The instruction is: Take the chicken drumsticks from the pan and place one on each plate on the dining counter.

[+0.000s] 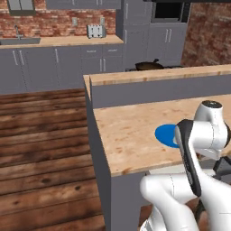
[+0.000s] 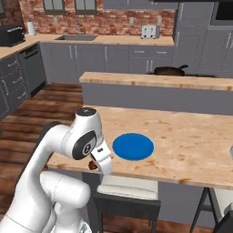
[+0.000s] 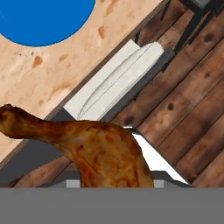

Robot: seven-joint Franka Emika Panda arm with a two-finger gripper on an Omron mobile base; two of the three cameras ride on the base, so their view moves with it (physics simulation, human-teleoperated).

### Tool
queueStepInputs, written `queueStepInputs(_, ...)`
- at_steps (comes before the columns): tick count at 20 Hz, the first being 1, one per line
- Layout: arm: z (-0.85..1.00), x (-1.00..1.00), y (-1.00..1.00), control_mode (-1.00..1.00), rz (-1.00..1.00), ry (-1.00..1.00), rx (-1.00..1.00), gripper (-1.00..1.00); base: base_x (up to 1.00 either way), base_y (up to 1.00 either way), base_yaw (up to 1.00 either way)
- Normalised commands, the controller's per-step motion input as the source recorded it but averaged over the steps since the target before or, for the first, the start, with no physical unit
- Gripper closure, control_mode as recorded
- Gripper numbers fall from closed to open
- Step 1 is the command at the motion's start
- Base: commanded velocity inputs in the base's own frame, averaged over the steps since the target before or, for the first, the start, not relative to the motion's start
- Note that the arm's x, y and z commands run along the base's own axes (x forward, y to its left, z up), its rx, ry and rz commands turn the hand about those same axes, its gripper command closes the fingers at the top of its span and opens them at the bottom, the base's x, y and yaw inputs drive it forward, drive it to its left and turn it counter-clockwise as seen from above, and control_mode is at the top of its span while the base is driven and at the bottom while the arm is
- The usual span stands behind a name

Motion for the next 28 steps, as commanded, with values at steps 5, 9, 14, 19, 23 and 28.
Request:
queueStepInputs(5, 0.03, 0.99, -0.14, -1.0, 0.0, 0.16, 0.0, 1.0, 0.0, 0.0, 0.0)
queueStepInputs(9, -0.05, 0.8, -0.57, -1.0, 0.03, 0.14, 0.05, 1.0, 0.0, 0.0, 0.0)
queueStepInputs(14, -0.41, 0.69, -0.66, -1.0, 0.11, 0.01, 0.04, 1.0, 0.0, 0.0, 0.0)
queueStepInputs(19, -0.46, 0.72, -0.42, -1.0, 0.1, 0.0, 0.01, 1.0, 0.0, 0.0, 0.0)
queueStepInputs(23, -0.49, 0.9, -0.03, -1.0, 0.07, 0.0, 0.0, 1.0, 0.0, 0.0, 0.0)
queueStepInputs(28, -0.49, 0.93, 0.0, -1.0, 0.06, 0.0, 0.0, 1.0, 0.0, 0.0, 0.0)
